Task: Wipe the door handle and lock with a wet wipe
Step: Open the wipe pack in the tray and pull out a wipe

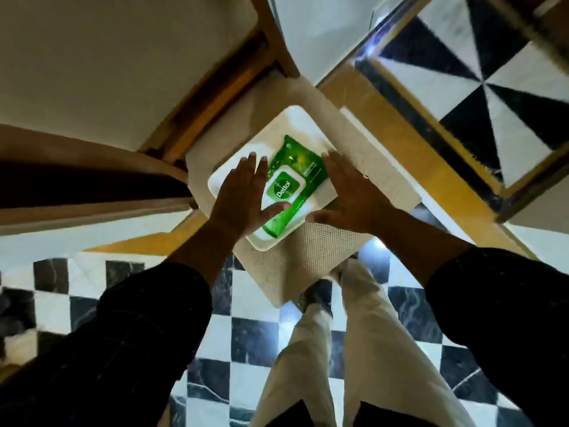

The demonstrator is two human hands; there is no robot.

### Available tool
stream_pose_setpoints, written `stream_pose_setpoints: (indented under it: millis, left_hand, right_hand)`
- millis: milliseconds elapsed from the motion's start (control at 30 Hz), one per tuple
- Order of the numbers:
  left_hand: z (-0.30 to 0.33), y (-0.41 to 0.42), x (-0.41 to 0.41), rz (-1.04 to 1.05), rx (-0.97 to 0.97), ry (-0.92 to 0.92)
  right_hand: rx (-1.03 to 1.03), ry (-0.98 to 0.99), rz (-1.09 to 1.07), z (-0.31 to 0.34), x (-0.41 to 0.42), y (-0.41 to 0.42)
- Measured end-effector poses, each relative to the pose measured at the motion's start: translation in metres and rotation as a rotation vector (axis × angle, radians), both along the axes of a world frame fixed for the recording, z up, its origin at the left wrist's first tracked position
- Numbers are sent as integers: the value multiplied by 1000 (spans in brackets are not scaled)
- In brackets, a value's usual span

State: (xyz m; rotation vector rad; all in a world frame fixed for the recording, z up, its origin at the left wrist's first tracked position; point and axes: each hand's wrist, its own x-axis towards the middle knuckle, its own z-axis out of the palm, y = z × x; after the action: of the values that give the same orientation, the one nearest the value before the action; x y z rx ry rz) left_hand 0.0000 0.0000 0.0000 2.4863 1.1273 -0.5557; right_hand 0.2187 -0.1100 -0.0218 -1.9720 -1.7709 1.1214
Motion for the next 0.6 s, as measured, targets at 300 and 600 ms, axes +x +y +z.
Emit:
stream_pose_setpoints:
  millis: [300,600]
  left_hand:
    - [-61,10,12,-109,38,-94]
    - [-84,13,24,-184,51,-120]
  right_hand:
    - [-6,-98,236,-53,-15,31]
    - [-7,-182,288,-79,-21,28]
